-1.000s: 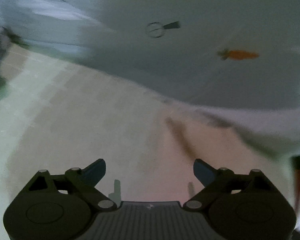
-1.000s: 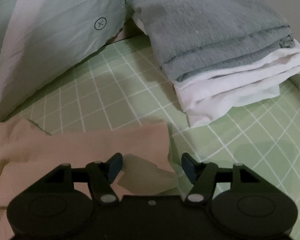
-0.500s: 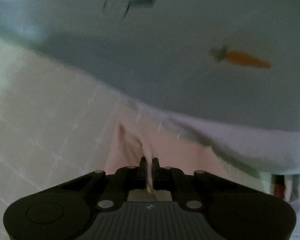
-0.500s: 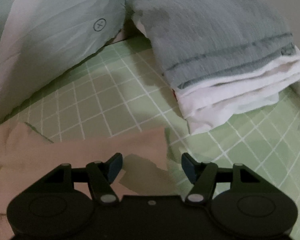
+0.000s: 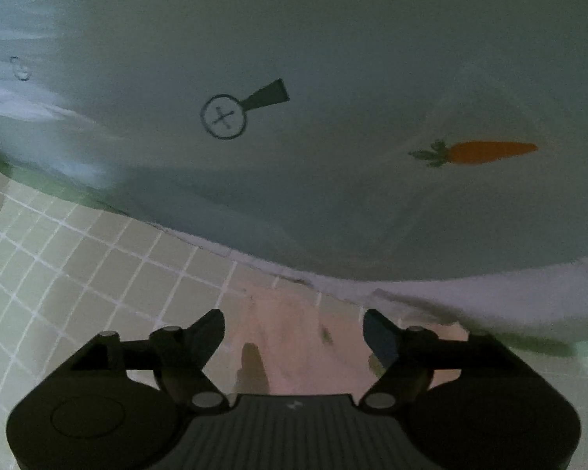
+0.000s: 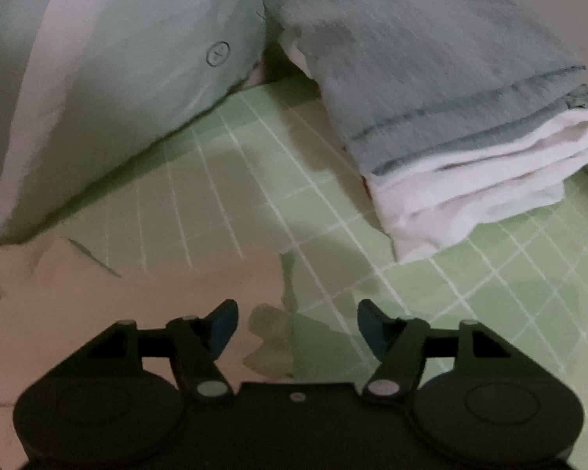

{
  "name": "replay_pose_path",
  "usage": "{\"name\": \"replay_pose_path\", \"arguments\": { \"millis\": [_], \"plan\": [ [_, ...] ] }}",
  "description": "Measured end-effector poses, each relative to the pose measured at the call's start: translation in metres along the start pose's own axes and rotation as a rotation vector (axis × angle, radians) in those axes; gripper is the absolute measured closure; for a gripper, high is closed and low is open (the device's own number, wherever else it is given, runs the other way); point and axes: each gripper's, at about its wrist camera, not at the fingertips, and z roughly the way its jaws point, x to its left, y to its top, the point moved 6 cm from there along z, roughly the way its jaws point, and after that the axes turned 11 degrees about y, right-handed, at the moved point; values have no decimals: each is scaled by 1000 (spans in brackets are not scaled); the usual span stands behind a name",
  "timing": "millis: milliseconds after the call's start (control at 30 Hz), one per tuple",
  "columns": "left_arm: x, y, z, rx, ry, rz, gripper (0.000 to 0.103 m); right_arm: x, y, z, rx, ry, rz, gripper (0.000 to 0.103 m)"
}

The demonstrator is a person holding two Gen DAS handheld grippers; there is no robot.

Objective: Fold clothes

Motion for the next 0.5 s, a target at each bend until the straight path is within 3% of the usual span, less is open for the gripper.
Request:
{"name": "replay_pose_path", "arguments": {
  "millis": [167, 233, 300, 367, 500],
  "plan": [
    [35, -30, -17, 15, 34, -38, 17, 9, 3, 16, 3, 61, -8, 30],
    [52, -46, -21, 36, 51, -48, 17, 13, 4, 19, 0, 64, -39, 35],
    [66, -66, -27, 58, 66, -36, 17, 19, 4, 22, -4, 70, -78, 51],
    [81, -84, -39, 78, 87, -23, 17, 25, 4, 21, 2, 93, -114, 94],
    [109, -120, -69, 98, 81, -14, 17, 41, 7, -6, -67, 107, -155, 98]
  ]
}}
